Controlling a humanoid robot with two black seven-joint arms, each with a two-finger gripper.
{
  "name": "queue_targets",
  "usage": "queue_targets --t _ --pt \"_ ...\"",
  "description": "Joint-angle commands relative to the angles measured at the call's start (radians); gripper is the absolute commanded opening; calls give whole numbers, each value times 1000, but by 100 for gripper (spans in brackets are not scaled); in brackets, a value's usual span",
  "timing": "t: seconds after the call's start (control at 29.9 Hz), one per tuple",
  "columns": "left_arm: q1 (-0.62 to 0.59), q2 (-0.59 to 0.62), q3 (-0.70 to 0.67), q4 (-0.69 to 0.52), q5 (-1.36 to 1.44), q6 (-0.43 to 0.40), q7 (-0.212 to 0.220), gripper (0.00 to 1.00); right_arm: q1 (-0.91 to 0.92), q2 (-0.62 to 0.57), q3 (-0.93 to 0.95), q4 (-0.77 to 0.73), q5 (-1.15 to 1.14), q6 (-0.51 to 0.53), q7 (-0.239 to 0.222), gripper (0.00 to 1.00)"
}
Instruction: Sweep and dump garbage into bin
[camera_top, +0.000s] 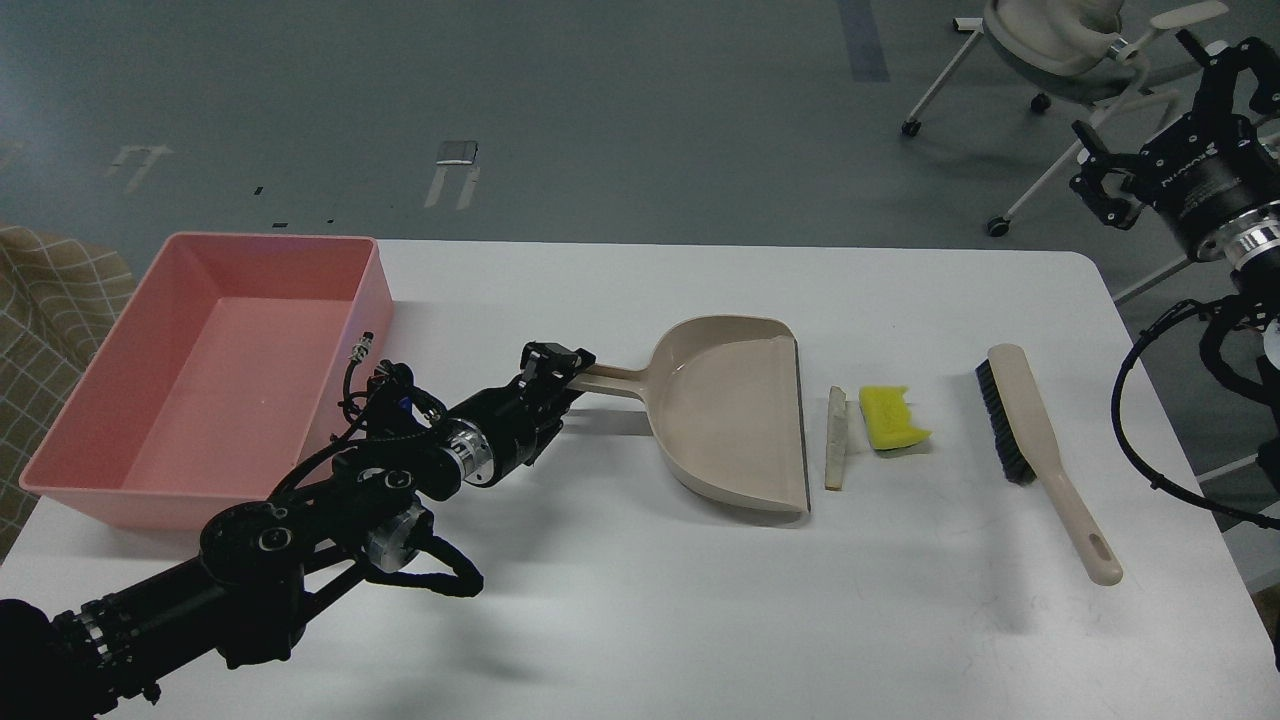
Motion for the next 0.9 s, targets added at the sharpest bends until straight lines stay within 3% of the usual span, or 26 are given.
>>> queue_targets --t 0.0,0.3,0.7,0.87 --pt "1 -2 0 1 0 -1 10 35 -1 0 2 0 0 0 0 100" --pt "-18 -2 -1 1 0 -1 10 33 -8 -2 11 2 0 0 0 100" --pt "-24 -2 0 -14 1 -7 11 10 -16 -2 17 2 0 0 0 100" --pt "-25 4 -1 -30 1 -7 14 6 -16 -2 17 3 0 0 0 100"
